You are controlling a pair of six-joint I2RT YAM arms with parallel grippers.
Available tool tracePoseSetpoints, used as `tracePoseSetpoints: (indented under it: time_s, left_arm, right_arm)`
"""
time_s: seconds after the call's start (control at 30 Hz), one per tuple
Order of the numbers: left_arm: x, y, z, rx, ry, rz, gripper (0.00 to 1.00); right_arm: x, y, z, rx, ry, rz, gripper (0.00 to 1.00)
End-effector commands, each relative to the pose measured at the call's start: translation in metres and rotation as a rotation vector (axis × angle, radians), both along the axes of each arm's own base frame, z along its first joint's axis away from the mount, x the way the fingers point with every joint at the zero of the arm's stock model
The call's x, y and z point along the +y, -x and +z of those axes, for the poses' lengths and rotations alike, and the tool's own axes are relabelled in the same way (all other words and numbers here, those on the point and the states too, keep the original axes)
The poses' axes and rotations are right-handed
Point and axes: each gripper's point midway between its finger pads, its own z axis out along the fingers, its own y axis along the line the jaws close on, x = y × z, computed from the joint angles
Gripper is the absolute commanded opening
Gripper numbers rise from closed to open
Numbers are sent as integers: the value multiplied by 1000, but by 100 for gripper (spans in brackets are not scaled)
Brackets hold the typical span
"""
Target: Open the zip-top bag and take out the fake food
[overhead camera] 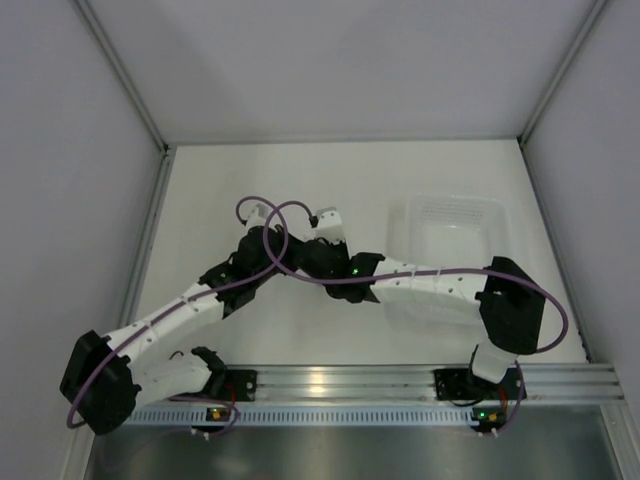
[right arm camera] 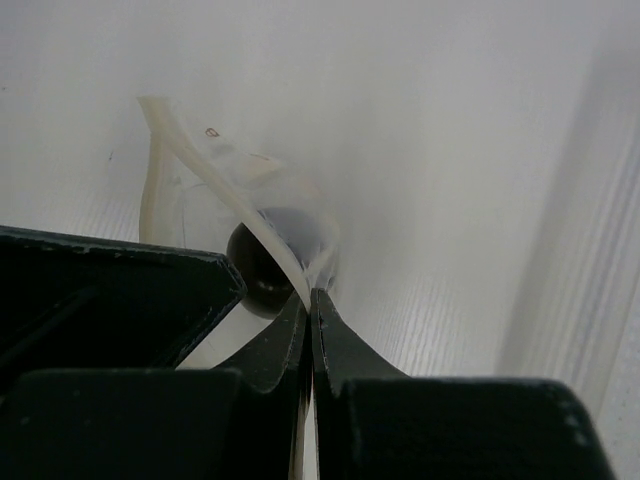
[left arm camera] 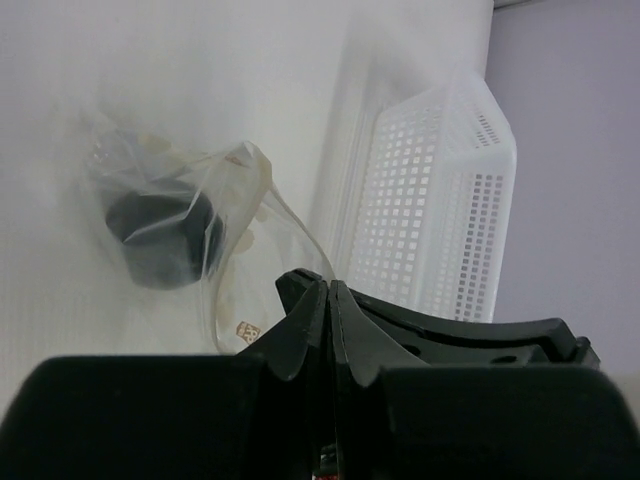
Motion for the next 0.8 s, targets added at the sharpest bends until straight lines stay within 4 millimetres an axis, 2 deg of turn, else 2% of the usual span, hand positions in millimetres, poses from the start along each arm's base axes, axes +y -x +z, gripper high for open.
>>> tracePoseSetpoints:
  time_s: [0.0, 0.07, 0.2, 0.37, 0.6, 0.63, 0.67, 0.7, 0.77]
  left_arm:
    - [-2, -9, -2, -21, 32, 45, 9]
    - [-1, -9, -8, -11, 26, 62, 8]
    - [-3, -10, -23, 12, -14, 77, 6]
    - [-9, -12, -30, 14, -49, 80, 6]
    - [-32, -17, -40, 20, -139, 13, 14]
    - [-32, -18, -43, 31, -171, 5, 13]
    - [-31, -15, -56, 59, -230, 3, 14]
    - [-32, -18, -51, 50, -244, 10, 14]
    - [-32, -15, -56, 49, -299, 4, 15]
  right_arm:
    - [14, 1, 23, -15, -160, 12, 0]
    - [7, -3, 16, 2, -166, 6, 0]
    - [8, -4, 7, 46, -192, 20, 0]
    - [-2, -11, -1, 78, -210, 10, 0]
    - [-12, -13, -11, 95, -148, 8, 0]
    - [-14, -13, -10, 90, -146, 3, 0]
    - [-16, -14, -10, 87, -139, -2, 0]
    - [-21, -15, -10, 80, -122, -12, 0]
    - [-26, -14, -9, 73, -107, -14, 0]
